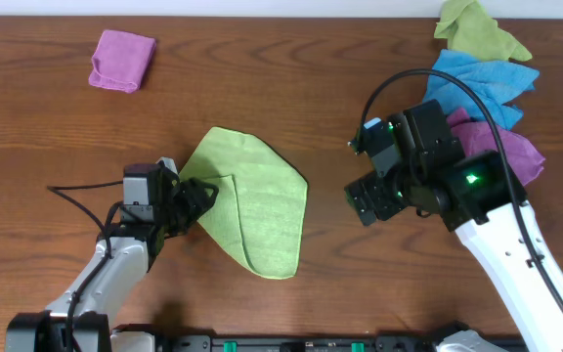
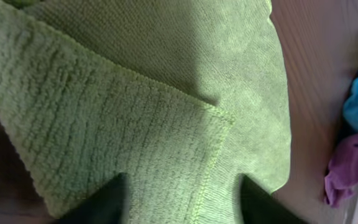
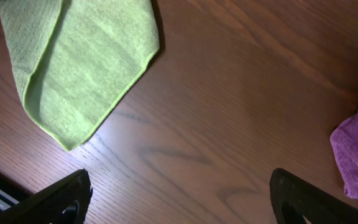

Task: Fold the cloth
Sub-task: 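Grasp the cloth's left corner with the left gripper and lift it, then move the right gripper to the cloth's top edge and grasp it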

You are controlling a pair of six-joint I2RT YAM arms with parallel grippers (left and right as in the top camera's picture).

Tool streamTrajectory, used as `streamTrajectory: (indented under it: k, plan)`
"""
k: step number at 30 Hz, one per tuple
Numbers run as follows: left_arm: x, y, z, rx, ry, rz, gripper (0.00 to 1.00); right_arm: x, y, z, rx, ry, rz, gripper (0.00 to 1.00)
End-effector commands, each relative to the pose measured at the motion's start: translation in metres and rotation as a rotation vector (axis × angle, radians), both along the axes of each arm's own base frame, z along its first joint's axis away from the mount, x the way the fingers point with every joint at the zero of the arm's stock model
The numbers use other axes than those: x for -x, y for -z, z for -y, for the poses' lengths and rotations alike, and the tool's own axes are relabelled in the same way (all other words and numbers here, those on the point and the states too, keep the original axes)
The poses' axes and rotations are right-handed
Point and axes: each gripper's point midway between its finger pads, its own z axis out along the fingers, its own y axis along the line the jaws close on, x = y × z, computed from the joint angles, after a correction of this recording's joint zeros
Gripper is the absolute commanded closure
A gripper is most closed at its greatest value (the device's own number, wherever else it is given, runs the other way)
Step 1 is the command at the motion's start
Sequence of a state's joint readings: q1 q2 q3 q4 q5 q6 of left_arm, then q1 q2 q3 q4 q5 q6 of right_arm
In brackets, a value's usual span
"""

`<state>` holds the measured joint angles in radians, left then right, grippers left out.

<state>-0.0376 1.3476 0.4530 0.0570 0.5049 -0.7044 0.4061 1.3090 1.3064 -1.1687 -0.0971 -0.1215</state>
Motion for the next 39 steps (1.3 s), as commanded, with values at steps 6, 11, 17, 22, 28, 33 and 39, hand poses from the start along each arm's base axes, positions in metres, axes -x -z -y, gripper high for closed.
streamTrajectory:
  k: [6,11,17,22,28,33,39]
  plan:
    - [-0.009,-0.007,0.007,0.019,0.021,0.051,0.26,-0.002,-0.001,0.0,-0.002,-0.009,0.01,0.08]
    - [-0.019,-0.007,0.014,0.044,0.013,0.071,0.23,-0.004,-0.002,-0.001,-0.007,-0.009,0.02,0.07]
    - [-0.03,-0.008,0.052,0.018,0.198,0.134,0.35,-0.007,0.0,-0.002,-0.011,-0.009,0.03,0.06]
    - [-0.043,-0.008,0.055,-0.193,0.347,0.103,0.37,-0.004,0.003,-0.001,-0.005,-0.009,0.015,0.06]
    - [-0.072,-0.03,0.021,-0.472,0.323,0.111,0.35,-0.001,0.011,0.001,0.004,-0.009,-0.006,0.06]
    - [-0.072,-0.026,0.027,-0.563,0.382,0.122,0.39,-0.001,0.016,0.001,0.006,-0.009,-0.012,0.06]
    - [-0.05,-0.007,0.037,-0.762,0.462,0.057,0.4,-0.003,0.015,0.0,0.001,-0.009,-0.001,0.04]
